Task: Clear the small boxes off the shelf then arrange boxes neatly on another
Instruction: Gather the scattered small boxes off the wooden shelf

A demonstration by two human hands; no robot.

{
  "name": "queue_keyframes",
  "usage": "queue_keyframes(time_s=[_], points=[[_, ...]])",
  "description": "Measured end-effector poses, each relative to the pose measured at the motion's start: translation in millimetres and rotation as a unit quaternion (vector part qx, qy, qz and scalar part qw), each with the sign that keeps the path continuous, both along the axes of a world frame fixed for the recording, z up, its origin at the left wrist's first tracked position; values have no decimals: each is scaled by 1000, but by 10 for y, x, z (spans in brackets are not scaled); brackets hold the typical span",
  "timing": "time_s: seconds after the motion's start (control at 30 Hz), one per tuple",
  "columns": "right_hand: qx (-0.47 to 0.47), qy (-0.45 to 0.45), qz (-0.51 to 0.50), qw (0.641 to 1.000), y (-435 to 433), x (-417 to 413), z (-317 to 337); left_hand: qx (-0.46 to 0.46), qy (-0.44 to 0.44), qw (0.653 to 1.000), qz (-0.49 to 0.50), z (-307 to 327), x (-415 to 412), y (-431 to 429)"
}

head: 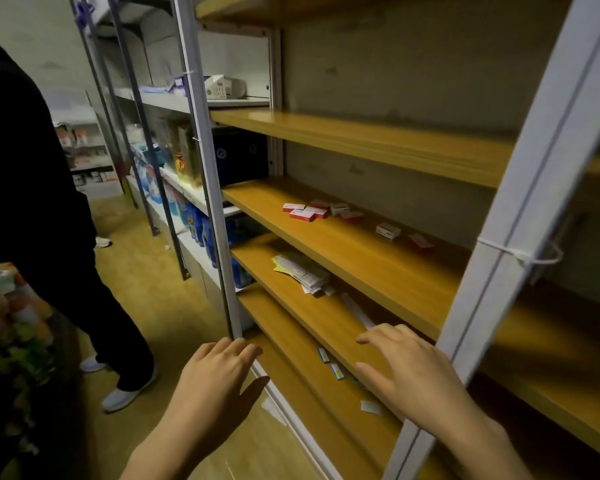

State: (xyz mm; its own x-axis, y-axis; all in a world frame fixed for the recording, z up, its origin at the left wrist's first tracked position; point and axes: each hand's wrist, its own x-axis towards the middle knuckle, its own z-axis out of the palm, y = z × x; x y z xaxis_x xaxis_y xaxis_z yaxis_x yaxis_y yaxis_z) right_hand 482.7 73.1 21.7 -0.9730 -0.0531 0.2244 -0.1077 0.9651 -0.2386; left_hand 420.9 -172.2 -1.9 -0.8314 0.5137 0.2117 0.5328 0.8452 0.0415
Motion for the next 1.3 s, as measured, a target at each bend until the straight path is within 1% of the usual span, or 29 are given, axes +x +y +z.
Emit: queue_keyframes(time_s=[0.17,0.43,0.63,0.77,0.93,1.07,1.2,1.3], points=[[-4,7,-7,1000,22,-763,-26,-3,7,1000,-23,-16,-861,81],[-8,21,-65,998,234,-1920,20,27,15,995,-90,108,-2208,438],[-3,0,-117,993,405,-2421,19,46,9,990,-135,71,-3062,635],[-5,-15,-171,985,489,-2654,10,68,-10,983,-170,-11,-3667,786],[-6,-18,-276,961,529,-2912,10,83,-20,976,-200,-67,-4489,1051],[-5,-31,-353,935,541,-3094,41,52,-21,973,-225,-115,-5044,1277],[-4,-37,-417,908,609,-3191,16,29,-35,968,-247,-188,-5396,1455],[-2,-49,-449,892,687,-3228,-6,18,-25,963,-269,-233,-5539,1521]])
